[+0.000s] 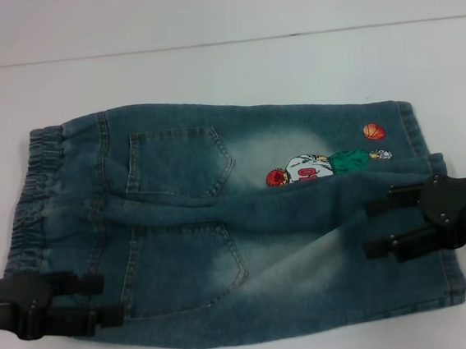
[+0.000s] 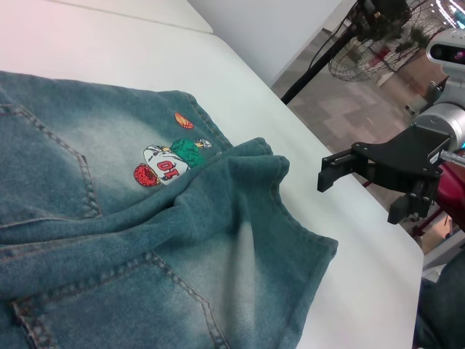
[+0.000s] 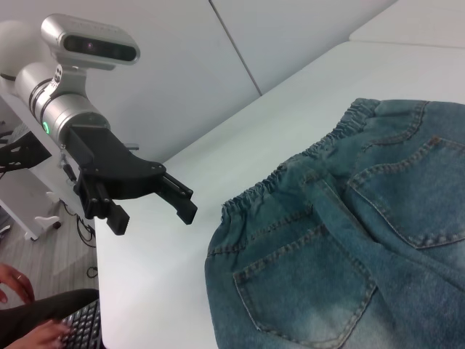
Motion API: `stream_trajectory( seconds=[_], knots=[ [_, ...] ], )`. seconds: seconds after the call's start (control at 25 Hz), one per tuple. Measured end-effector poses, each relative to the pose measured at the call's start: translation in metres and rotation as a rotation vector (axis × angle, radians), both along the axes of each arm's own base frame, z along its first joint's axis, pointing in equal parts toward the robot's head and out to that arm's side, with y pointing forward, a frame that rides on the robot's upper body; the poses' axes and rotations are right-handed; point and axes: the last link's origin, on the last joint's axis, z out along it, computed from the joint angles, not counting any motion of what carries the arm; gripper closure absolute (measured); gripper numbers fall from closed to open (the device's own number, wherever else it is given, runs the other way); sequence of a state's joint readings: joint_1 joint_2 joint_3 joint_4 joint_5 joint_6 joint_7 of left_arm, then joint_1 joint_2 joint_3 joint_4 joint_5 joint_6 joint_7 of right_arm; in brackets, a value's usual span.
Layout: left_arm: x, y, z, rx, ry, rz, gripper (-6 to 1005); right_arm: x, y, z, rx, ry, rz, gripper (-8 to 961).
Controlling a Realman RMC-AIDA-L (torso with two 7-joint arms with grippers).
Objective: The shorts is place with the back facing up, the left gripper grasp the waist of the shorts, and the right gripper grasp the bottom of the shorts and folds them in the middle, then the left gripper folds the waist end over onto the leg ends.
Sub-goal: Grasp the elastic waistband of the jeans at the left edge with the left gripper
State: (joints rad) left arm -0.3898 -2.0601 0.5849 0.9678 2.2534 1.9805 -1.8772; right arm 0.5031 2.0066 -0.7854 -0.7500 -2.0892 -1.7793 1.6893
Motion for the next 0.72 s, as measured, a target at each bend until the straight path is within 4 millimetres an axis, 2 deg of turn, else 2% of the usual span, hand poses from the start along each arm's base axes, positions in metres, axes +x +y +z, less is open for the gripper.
stream_trajectory(
  seconds=[0.44, 0.72],
  knots=[
    [0.001, 0.003, 0.001, -0.002, -0.001, 0.028, 67, 0.0, 0.0, 0.0, 0.002, 0.0, 0.0, 17],
    [-0.002, 0.022, 0.025, -0.038, 0.087, 0.229, 67, 0.0, 0.0, 0.0, 0.002, -0.002, 0.0, 18]
  ],
)
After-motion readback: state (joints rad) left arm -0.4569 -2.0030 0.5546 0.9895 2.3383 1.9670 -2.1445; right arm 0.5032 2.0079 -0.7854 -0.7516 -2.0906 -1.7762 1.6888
